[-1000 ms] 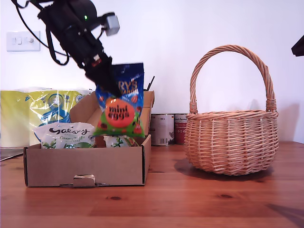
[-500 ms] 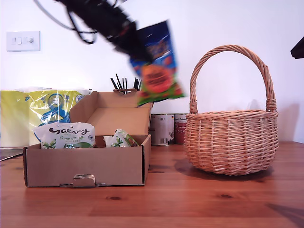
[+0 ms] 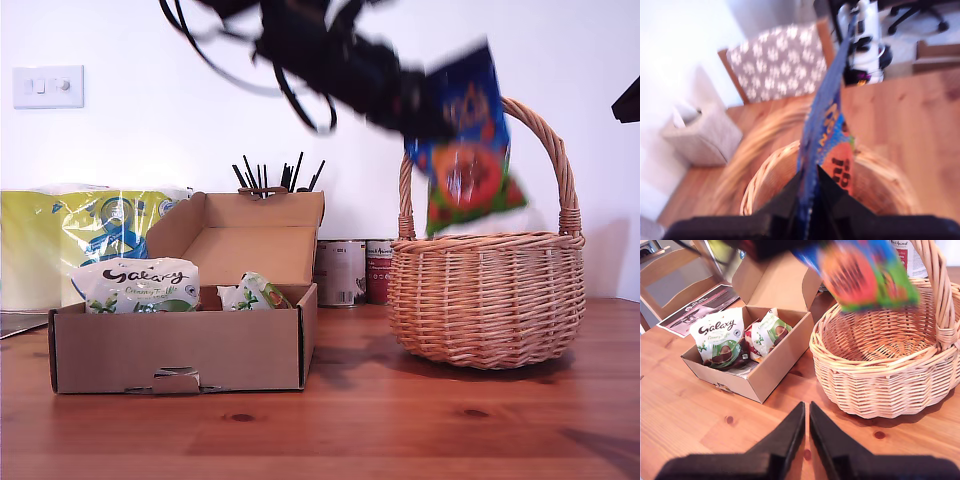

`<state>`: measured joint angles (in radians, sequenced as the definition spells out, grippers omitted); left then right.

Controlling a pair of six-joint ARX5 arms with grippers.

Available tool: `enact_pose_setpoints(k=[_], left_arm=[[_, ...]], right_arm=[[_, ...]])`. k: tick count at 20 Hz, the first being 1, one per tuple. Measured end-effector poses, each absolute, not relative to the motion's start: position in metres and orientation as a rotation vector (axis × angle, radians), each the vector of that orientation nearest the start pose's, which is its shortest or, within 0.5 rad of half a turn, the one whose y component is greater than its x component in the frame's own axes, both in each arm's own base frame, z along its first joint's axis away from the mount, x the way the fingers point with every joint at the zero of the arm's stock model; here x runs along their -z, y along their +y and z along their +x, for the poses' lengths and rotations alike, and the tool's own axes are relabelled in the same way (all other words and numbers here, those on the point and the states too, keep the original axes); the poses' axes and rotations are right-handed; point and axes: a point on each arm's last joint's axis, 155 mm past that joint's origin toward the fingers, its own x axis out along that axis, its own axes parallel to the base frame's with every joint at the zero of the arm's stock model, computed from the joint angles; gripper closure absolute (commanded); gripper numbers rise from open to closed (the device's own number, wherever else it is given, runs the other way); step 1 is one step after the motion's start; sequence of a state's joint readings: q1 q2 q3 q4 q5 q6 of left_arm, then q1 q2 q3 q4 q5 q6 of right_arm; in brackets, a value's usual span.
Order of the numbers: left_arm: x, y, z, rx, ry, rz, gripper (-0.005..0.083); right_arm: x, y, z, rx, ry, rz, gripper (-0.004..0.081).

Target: Move the bags of Easter eggs from the cardboard box on the left into the woven basket on the right side.

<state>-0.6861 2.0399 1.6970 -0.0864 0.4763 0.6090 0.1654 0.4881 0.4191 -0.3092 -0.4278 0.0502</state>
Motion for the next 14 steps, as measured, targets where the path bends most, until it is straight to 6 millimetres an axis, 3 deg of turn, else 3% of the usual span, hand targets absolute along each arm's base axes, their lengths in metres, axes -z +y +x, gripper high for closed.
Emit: enact_pose_setpoints(k=[2,4,8,9,12,14], left_arm=[[-0.187,-0.453,0.428,1.204,0.071,0.644,0.0797],[-0.178,-0.459,0.440,1.167,0.025,0.669,0.0797],[-0.198,-0.478,0.444,1.107,-0.111,0.668,0.0795],[-0.201,-0.480,0.444,1.104,-0.124,0.666,0.0747],[-0.190,-0.481,0.441,1.117,-0.097,0.672,0.0363],[-0.187,-0.482,0.441,1.119,-0.092,0.678,0.0308]], right_arm=[[-0.184,0.117,0.238,-0.577,0.395,0.098,0.0782],[-0.184,0.117,0.238,-0.577,0.395,0.098,0.0782],[-0.183,0.117,0.238,-0.577,0.395,0.098,0.0782],[-0.183,0.117,0.238,-0.576,0.395,0.098,0.0782],[-0.184,0.117,0.238,-0.577,0.395,0.098,0.0782],[-0.184,0.117,0.238,-0.577,0.395,0.098,0.0782]])
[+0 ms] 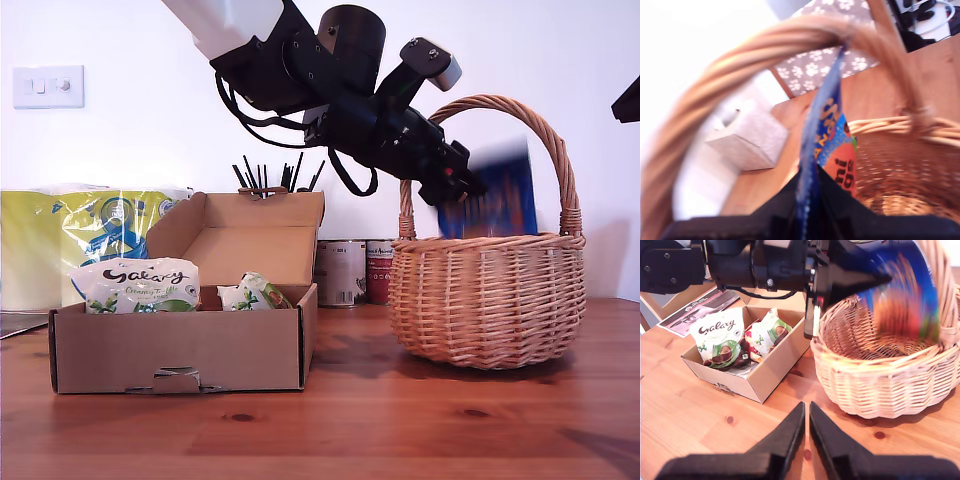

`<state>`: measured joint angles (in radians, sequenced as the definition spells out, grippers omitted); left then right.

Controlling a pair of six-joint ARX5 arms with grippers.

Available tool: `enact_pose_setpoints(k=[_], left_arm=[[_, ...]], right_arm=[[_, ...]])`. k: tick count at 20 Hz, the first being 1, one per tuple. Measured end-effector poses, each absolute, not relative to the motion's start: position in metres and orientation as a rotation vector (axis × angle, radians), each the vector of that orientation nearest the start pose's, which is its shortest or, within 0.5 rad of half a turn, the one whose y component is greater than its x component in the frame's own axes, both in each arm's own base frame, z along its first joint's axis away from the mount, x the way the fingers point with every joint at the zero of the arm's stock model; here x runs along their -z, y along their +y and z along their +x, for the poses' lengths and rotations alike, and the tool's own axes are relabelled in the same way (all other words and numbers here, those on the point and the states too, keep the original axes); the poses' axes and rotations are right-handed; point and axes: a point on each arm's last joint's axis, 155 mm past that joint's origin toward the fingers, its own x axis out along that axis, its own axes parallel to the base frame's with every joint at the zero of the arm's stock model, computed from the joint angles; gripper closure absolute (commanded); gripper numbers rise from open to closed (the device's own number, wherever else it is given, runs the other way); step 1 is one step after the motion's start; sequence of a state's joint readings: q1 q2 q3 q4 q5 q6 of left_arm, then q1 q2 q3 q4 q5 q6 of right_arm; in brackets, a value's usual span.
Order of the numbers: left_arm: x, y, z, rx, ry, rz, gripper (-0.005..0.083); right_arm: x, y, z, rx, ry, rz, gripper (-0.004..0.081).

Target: Move the bags of Easter eggs from the cardboard box on the left into the woven basket on the right side.

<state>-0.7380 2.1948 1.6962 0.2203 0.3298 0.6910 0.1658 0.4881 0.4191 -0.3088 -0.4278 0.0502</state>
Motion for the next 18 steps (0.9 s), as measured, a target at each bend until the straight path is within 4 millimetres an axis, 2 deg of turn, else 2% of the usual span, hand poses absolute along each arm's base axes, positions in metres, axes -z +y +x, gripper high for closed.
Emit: enact_pose_setpoints(k=[3,5,6,8,9,10,13,15,16,18], left_arm=[[-0.183,-0.480,0.442,1.117,-0.081,0.699,0.0314],[-0.167,-0.476,0.438,1.137,-0.007,0.713,0.0380],[-0.159,-0.472,0.434,1.151,0.041,0.722,0.0453],[-0.157,-0.461,0.422,1.176,0.131,0.737,0.0695],[-0.167,-0.453,0.413,1.185,0.165,0.743,0.0808],[-0.180,-0.445,0.404,1.190,0.186,0.746,0.0793],[-0.251,-0.408,0.381,1.150,0.225,0.667,0.0793],[-0.281,-0.382,0.372,1.119,0.254,0.628,0.0793],[-0.286,-0.369,0.373,1.107,0.279,0.619,0.0793],[-0.272,-0.338,0.383,1.087,0.376,0.595,0.0793]], right_arm=[[-0.183,0.117,0.238,-0.577,0.395,0.098,0.0782],[-0.184,0.117,0.238,-0.577,0.395,0.098,0.0782],[-0.184,0.117,0.238,-0.577,0.395,0.098,0.0782],[-0.183,0.117,0.238,-0.577,0.395,0.098,0.0782],[-0.184,0.117,0.238,-0.577,0.395,0.098,0.0782],[-0.183,0.117,0.238,-0.577,0.396,0.098,0.0782],[-0.184,0.117,0.238,-0.577,0.394,0.098,0.0782],[-0.184,0.117,0.238,-0.577,0.394,0.098,0.0782],[-0.184,0.117,0.238,-0.577,0.394,0.098,0.0782],[-0.184,0.117,0.238,-0.577,0.393,0.098,0.0782]])
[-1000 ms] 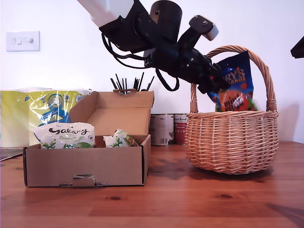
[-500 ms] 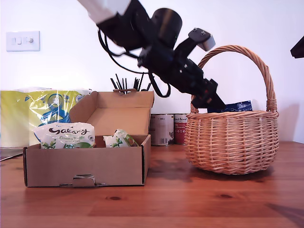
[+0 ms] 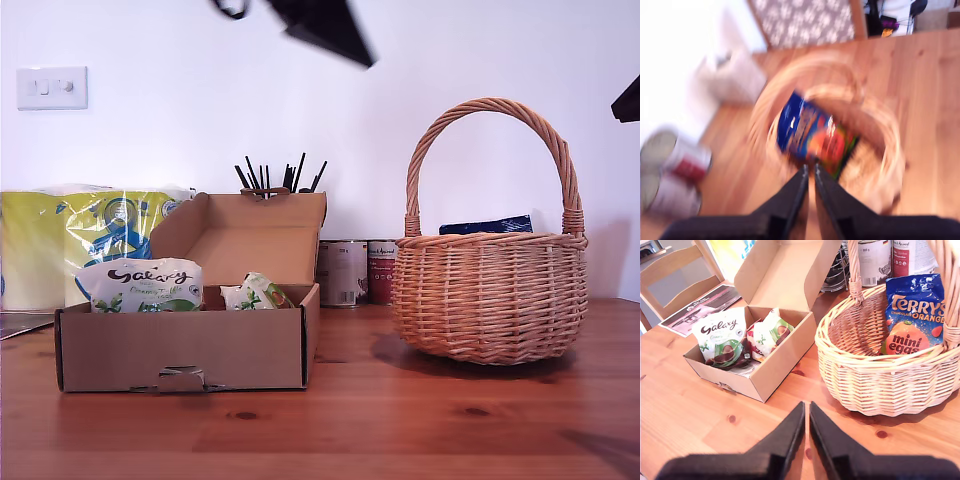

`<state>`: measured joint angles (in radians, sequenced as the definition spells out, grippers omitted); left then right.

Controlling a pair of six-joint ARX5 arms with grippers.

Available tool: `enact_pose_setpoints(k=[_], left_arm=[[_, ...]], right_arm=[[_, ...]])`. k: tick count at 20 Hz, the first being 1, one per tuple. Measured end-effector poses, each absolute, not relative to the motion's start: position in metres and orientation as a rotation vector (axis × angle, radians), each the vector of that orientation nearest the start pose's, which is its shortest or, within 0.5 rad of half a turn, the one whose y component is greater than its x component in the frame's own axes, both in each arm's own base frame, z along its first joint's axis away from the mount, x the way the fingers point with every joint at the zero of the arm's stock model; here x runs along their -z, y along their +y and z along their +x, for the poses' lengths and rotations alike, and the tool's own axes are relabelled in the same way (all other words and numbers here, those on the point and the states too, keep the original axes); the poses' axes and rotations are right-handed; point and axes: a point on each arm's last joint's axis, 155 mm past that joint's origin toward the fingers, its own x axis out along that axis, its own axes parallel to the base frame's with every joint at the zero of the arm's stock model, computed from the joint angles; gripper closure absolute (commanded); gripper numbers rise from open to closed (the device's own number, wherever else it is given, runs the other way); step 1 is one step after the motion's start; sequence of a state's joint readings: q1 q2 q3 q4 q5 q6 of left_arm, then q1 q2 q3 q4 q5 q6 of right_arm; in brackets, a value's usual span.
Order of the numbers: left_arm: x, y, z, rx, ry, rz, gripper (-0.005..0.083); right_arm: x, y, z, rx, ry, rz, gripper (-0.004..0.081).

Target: Move the bags of Easter eggs from the cardboard box on the left into the woven basket on the right side.

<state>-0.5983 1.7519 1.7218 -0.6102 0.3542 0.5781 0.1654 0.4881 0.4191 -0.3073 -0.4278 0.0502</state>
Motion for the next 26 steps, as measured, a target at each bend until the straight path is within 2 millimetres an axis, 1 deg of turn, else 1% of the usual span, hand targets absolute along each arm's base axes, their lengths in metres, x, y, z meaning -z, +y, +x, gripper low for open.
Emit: enact_pose_setpoints(k=[2,5,7,8,10,11,13,14,15,16,17,18,19,21,23,25,26], left_arm=[[-0.245,-0.308,0.397,1.062,0.481,0.544,0.0793],[-0.191,-0.263,0.410,0.998,0.609,0.488,0.0793],[-0.156,-0.235,0.408,0.949,0.680,0.444,0.0793],[-0.144,-0.223,0.403,0.929,0.695,0.431,0.0793],[-0.132,-0.194,0.395,0.877,0.713,0.405,0.0793],[-0.130,-0.181,0.393,0.851,0.721,0.393,0.0793],[-0.134,-0.156,0.400,0.793,0.722,0.368,0.0792],[-0.135,-0.146,0.402,0.773,0.729,0.355,0.0766],[-0.134,-0.136,0.404,0.752,0.739,0.344,0.0646],[-0.134,-0.132,0.405,0.746,0.739,0.332,0.0421],[-0.137,-0.133,0.407,0.747,0.724,0.329,0.0214],[-0.140,-0.134,0.412,0.746,0.698,0.336,0.0086],[-0.144,-0.136,0.417,0.751,0.661,0.363,0.0035],[-0.152,-0.142,0.429,0.767,0.574,0.431,0.0028],[-0.155,-0.149,0.439,0.774,0.517,0.467,0.0028],[-0.148,-0.151,0.446,0.779,0.502,0.483,0.0028],[-0.141,-0.152,0.448,0.785,0.509,0.487,0.0028]], right_arm=[[-0.184,0.117,0.238,-0.577,0.394,0.098,0.0782],[-0.183,0.115,0.239,-0.565,0.394,0.096,0.0782],[-0.183,0.114,0.240,-0.559,0.393,0.094,0.0782],[-0.183,0.114,0.240,-0.559,0.393,0.094,0.0783],[-0.183,0.114,0.240,-0.559,0.393,0.094,0.0782],[-0.183,0.114,0.240,-0.559,0.393,0.094,0.0782],[-0.182,0.114,0.240,-0.559,0.397,0.094,0.0783],[-0.181,0.114,0.240,-0.558,0.402,0.095,0.0782],[-0.180,0.115,0.241,-0.558,0.406,0.095,0.0782],[-0.180,0.114,0.241,-0.557,0.408,0.096,0.0782],[-0.180,0.114,0.241,-0.558,0.408,0.096,0.0782],[-0.180,0.114,0.241,-0.558,0.407,0.096,0.0782],[-0.180,0.114,0.241,-0.557,0.408,0.096,0.0783],[-0.180,0.114,0.241,-0.558,0.407,0.096,0.0782],[-0.180,0.114,0.241,-0.558,0.407,0.096,0.0782],[-0.180,0.114,0.241,-0.558,0.407,0.096,0.0783],[-0.179,0.114,0.241,-0.558,0.409,0.096,0.0782]])
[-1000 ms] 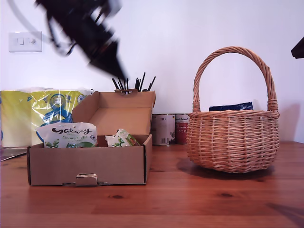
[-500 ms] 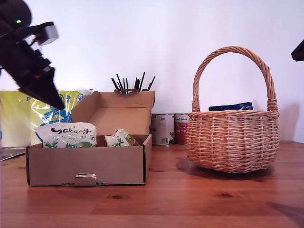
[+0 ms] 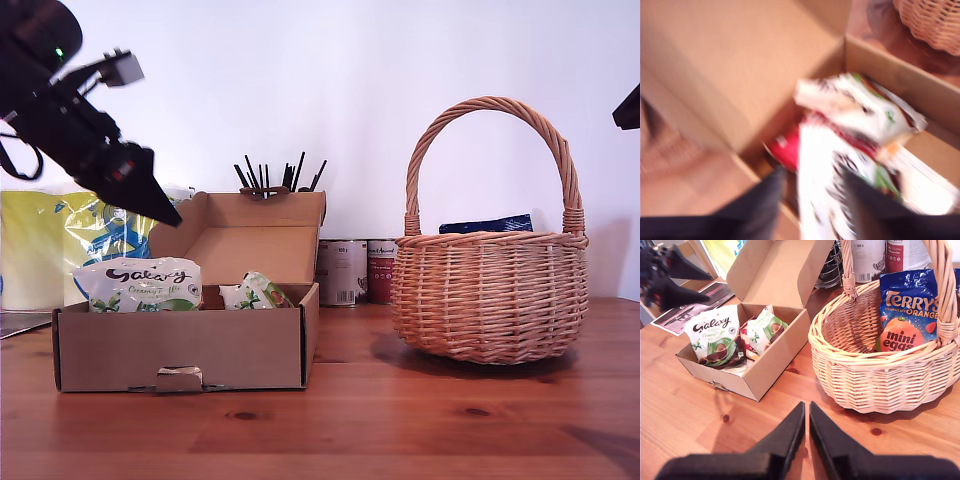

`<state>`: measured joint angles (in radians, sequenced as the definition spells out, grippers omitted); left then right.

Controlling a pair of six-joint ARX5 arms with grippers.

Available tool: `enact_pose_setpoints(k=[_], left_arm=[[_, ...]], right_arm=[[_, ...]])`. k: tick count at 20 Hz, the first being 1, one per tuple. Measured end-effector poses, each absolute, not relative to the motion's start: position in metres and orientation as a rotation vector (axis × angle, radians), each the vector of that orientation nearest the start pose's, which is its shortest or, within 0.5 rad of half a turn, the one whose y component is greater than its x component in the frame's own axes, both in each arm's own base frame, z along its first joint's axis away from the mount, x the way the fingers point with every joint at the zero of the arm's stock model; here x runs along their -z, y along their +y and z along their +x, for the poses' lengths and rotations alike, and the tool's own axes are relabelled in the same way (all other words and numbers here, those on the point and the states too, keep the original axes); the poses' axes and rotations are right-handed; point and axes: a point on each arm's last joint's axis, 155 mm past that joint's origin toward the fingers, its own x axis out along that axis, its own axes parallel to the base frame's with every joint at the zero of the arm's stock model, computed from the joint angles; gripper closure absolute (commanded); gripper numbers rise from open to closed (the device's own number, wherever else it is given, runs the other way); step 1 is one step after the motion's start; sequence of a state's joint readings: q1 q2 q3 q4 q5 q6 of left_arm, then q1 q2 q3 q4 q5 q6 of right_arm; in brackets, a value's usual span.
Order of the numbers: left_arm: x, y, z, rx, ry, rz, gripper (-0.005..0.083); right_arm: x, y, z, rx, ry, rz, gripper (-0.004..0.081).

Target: Move the bags of Easter eggs from the cardboard box on the left into the woven basket on the right side.

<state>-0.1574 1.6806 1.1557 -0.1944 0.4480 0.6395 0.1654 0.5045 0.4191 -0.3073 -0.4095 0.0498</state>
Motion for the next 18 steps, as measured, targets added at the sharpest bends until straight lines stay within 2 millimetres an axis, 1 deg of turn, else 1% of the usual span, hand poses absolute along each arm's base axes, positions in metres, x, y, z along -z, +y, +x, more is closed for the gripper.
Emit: enact_pose_setpoints(k=[4,5,7,9,11,13,14,15,16,18], left_arm=[[-0.100,-0.154,0.449,0.817,0.592,0.484,0.0028],[-0.093,-0.154,0.449,0.821,0.608,0.480,0.0028],[-0.085,-0.153,0.444,0.829,0.642,0.472,0.0029],[-0.078,-0.153,0.433,0.849,0.694,0.456,0.0029],[-0.067,-0.154,0.415,0.884,0.777,0.425,0.0029],[-0.060,-0.164,0.394,0.943,0.841,0.391,0.0034],[-0.059,-0.171,0.389,0.962,0.850,0.390,0.0054],[-0.059,-0.178,0.386,0.973,0.854,0.386,0.0112],[-0.060,-0.185,0.383,0.986,0.852,0.391,0.0231],[-0.058,-0.192,0.380,0.992,0.856,0.408,0.0545]], right_arm=[[-0.179,0.115,0.241,-0.557,0.413,0.097,0.0782],[-0.179,0.115,0.241,-0.557,0.413,0.097,0.0782],[-0.179,0.115,0.241,-0.557,0.413,0.097,0.0782],[-0.179,0.115,0.241,-0.557,0.413,0.097,0.0782],[-0.179,0.115,0.241,-0.557,0.412,0.097,0.0782],[-0.179,0.115,0.241,-0.557,0.413,0.097,0.0783],[-0.179,0.115,0.241,-0.557,0.413,0.097,0.0782],[-0.179,0.115,0.241,-0.557,0.413,0.097,0.0782],[-0.179,0.115,0.241,-0.557,0.413,0.097,0.0782],[-0.179,0.115,0.241,-0.557,0.413,0.097,0.0782]])
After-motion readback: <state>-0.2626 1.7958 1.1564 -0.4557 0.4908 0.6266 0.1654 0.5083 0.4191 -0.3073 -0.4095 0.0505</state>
